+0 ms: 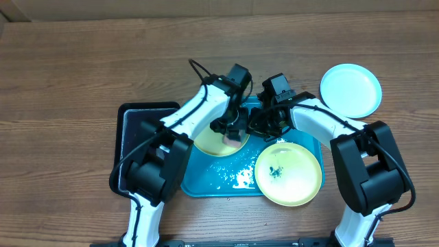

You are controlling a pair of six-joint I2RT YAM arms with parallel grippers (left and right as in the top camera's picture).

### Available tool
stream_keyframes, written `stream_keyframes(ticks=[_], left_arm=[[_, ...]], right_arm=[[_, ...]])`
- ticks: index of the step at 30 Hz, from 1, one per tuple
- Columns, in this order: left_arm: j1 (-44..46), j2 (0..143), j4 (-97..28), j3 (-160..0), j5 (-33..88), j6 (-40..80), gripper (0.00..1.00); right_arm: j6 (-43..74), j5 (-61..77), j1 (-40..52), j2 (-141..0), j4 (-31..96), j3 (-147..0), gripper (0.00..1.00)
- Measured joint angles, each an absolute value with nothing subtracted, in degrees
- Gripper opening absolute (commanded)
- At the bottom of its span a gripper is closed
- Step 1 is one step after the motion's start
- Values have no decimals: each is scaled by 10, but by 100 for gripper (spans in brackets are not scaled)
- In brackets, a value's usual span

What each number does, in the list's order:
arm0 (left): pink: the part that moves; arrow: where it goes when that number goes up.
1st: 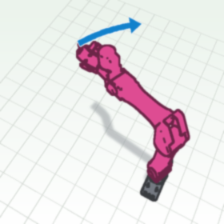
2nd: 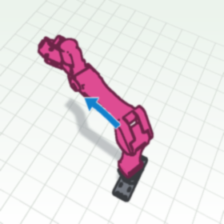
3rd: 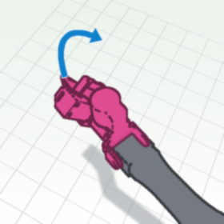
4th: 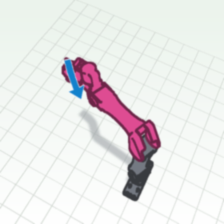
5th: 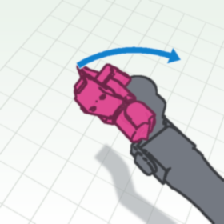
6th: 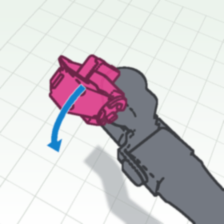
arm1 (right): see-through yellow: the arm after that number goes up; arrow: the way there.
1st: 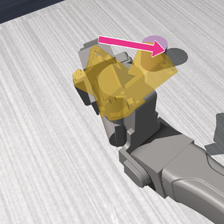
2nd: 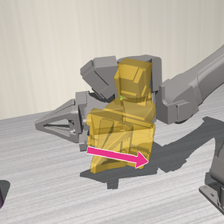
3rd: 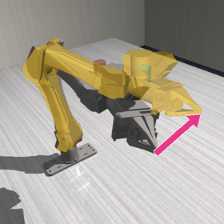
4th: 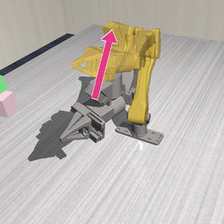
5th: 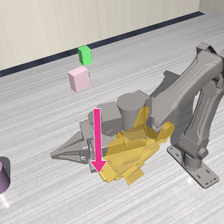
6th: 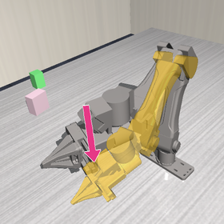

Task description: Clean dirty plates on tray and stack at the side

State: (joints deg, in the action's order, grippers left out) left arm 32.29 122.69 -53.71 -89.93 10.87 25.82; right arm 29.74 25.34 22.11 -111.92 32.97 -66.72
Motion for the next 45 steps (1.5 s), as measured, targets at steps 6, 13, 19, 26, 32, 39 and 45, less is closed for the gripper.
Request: stream_keyframes(ticks=[6, 13, 19, 26, 32, 39, 45], left_arm=[[332, 1227, -613, -901, 80, 262, 4], [326, 1227, -667, -901, -39, 346, 4], [294, 1229, -673, -900, -115, 411, 4], [280, 1231, -686, -917, -146, 421, 4], [282, 1225, -739, -1008, -142, 392, 4], [278, 1124, -820, -1076, -134, 369, 4], [264, 1059, -873, -1088, -127, 357, 4]], right_arm=[[296, 262, 222, -1119, 330, -666, 4], [299, 268, 230, -1119, 326, -666, 4], [300, 268, 230, -1119, 326, -666, 4], [300, 268, 230, -1119, 328, -666, 4], [292, 264, 226, -1119, 332, -666, 4], [269, 264, 225, -1119, 342, -666, 4], [260, 264, 225, -1119, 350, -666, 4]])
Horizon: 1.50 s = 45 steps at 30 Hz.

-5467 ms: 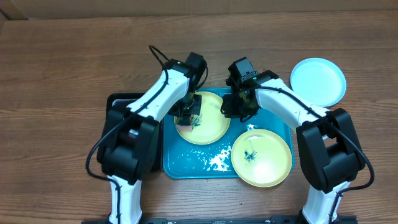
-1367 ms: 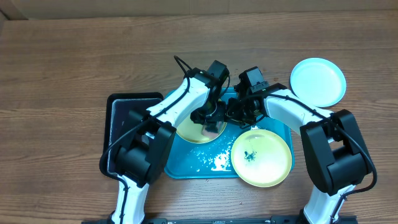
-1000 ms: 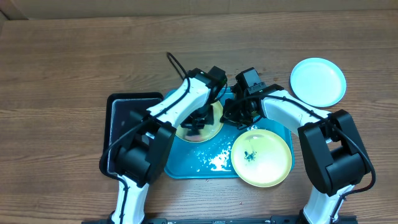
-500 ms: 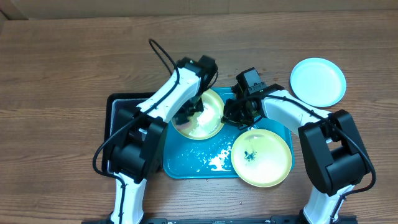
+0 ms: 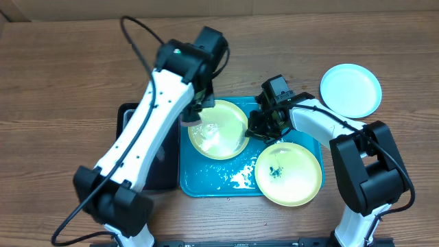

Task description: Clean dirty plates on tray and stack at the side

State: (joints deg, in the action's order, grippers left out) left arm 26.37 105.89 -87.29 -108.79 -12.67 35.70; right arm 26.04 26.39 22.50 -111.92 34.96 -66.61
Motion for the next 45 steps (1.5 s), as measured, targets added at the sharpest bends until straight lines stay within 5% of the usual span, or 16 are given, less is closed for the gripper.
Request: stream_keyframes(ticks=[31, 39, 45], left_arm=[[158, 1062, -911, -1087, -127, 278, 4], [158, 1062, -908, -1087, -127, 265, 5], [156, 1062, -908, -1087, -127, 259, 4]], right_arm=[[175, -63, 229, -1051, 821, -920, 4], [152, 41, 229, -1051, 909, -920, 4], [101, 186, 230, -1051, 837, -920, 4]])
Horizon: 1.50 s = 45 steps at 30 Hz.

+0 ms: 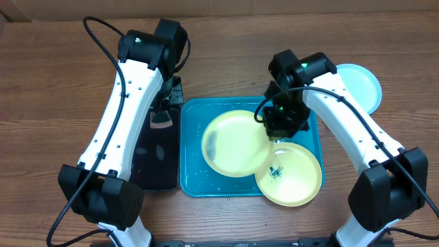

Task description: Clean dirty plates on tray and stack at the side

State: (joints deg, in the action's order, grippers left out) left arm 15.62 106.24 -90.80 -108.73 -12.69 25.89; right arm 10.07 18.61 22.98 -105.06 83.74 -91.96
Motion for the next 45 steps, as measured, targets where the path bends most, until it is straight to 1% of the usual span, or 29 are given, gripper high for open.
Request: stream_keyframes(ticks=[4, 6, 9, 18, 22, 27, 35, 40, 45], left_arm=[[146, 1062, -901, -1087, -127, 255, 4], [136, 1062, -900, -1087, -127, 255, 5], [121, 1062, -899, -1086, -127, 255, 4], [101, 1062, -879, -1046, -128, 255, 4], [101, 1062, -876, -1037, -128, 255, 4], [101, 1062, -869, -1037, -127, 255, 5], [101, 1062, -868, -1037, -127, 253, 5], [101, 1062, -867, -1037, -127, 253, 4], [101, 1062, -861, -1037, -126, 253, 4]], right_arm=[[115, 217, 230, -1051, 741, -920, 4], [136, 201, 230, -1051, 699, -920, 4], [162, 143, 230, -1051, 678, -920, 4], [179, -30, 230, -1042, 684, -920, 4], [164, -81, 237, -999, 690, -920, 4], [151, -183, 285, -931, 729, -923, 4], [117, -301, 366, -926, 746, -926, 4], [81, -359, 391, -926, 746, -926, 4], [41, -419, 396, -926, 745, -926, 4]])
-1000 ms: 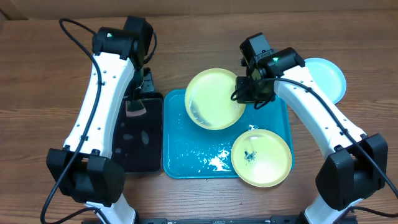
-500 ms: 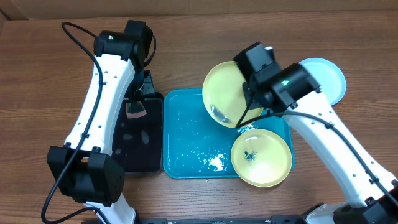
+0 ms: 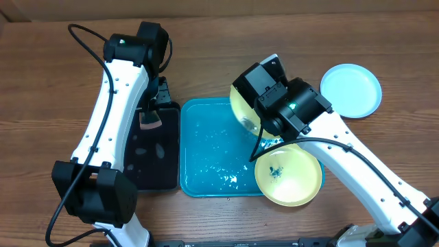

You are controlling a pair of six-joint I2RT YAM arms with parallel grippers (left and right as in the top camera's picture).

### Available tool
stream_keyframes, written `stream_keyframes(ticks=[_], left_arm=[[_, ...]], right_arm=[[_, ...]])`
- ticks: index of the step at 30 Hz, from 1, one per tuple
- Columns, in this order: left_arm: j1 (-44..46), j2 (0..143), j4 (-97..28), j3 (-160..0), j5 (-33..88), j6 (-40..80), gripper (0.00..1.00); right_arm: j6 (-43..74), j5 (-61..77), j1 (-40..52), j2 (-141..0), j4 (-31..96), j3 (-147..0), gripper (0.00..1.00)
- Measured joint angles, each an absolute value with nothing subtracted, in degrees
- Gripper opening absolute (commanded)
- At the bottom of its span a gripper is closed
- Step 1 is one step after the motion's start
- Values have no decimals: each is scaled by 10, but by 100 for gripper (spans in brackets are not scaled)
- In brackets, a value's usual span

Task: Clean dirty plates on tray and stack at the side
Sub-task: 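Lift the yellow plate with the right gripper and carry it right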

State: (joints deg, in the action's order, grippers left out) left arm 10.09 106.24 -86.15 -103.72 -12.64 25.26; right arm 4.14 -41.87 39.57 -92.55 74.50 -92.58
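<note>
My right gripper (image 3: pixel 260 125) is raised above the right part of the blue tray (image 3: pixel 206 158). It is shut on the rim of a yellow plate (image 3: pixel 241 108), which hangs steeply tilted; the wrist mostly hides the fingers. A second yellow plate (image 3: pixel 291 180) with a green smear rests on the tray's front right corner. A light blue plate (image 3: pixel 351 90) lies on the table at the right. My left gripper (image 3: pixel 152 115) is shut on a brownish sponge (image 3: pixel 147 121) over the black tray (image 3: pixel 154 168).
White crumbs and wet streaks cover the blue tray's floor. The black tray adjoins its left edge. The left arm's cable loops over the table at the back left. The wooden table extends behind both trays.
The yellow plate lay nearly flat over the middle of the blue tray in my right gripper; now it is lifted and tilted steeply at the tray's back right. The left gripper with the sponge shifted slightly left.
At first both grippers were at the yellow plate on the blue tray, the left pressing the sponge on it. Then the left arm was raised at the plate's back left. Later it held the sponge over the black tray, and the right held the plate, now lifted.
</note>
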Motion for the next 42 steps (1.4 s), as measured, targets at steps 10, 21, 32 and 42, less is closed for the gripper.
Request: stream_keyframes(ticks=[10, 21, 32, 42], left_arm=[[101, 1062, -859, -1037, -126, 253, 4], [101, 1062, -859, -1037, -126, 250, 4], [101, 1062, -860, -1037, -126, 250, 4], [101, 1062, -864, -1037, -126, 248, 4]], right_arm=[[-70, -536, 398, -926, 719, -926, 4], [-179, -656, 399, -926, 686, -926, 4], [-223, -717, 429, -926, 655, -926, 4], [-96, -628, 464, -926, 751, -926, 4]])
